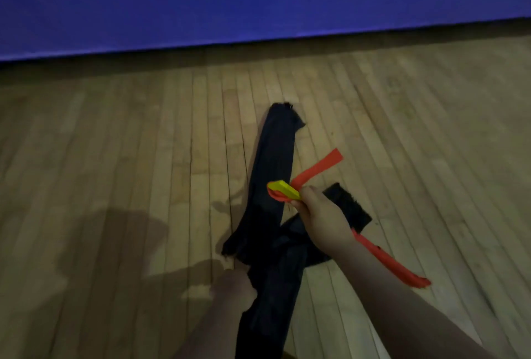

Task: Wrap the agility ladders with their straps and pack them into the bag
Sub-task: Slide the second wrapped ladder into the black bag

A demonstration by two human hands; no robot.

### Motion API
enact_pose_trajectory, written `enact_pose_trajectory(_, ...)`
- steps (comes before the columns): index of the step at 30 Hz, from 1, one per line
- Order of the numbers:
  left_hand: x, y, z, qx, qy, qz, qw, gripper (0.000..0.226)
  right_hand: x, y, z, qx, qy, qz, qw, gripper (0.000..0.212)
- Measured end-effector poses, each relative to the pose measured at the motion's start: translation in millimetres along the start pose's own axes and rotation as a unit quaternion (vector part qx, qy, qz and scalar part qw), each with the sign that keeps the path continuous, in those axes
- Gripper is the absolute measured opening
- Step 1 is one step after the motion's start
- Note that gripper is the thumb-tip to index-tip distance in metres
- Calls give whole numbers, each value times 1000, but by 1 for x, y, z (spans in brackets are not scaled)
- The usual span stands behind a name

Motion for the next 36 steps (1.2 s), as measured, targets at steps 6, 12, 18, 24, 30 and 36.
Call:
enact_pose_trajectory(6,76,-116,-70,-61,71,-128,987,124,11,-93,24,-66,15,-137,988,29)
enact_pose_trajectory(12,81,-100,-61,-88,-11,-24,996,31,2,-125,56,-59,-35,-201,977,27)
enact_pose_trajectory(18,47,-32,16,-368,-146,53,917,16,-22,-133,96,-64,-92,-214,970,28)
enact_pose_trajectory(24,28,2,80,-147,-227,-14,963,20,-36,-128,123,-74,-137,-194,969,28)
enact_pose_trajectory(30,-25,99,117,160,-190,41,968,33,-38,-95,145,-98,-186,-88,974,22)
enact_pose_trajectory(36,-58,182,59,117,-49,458,880,65,-43,-107,148,-107,-182,-133,968,20)
Point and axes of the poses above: each hand's wrist, its own x-axis towards the middle knuckle, its own y-axis out of the back of the hand, z = x × y, the point moved 9 cm from there along x, towards the middle knuckle, and after that the axes turned 13 degrees about -z, right-handed, at the moved point
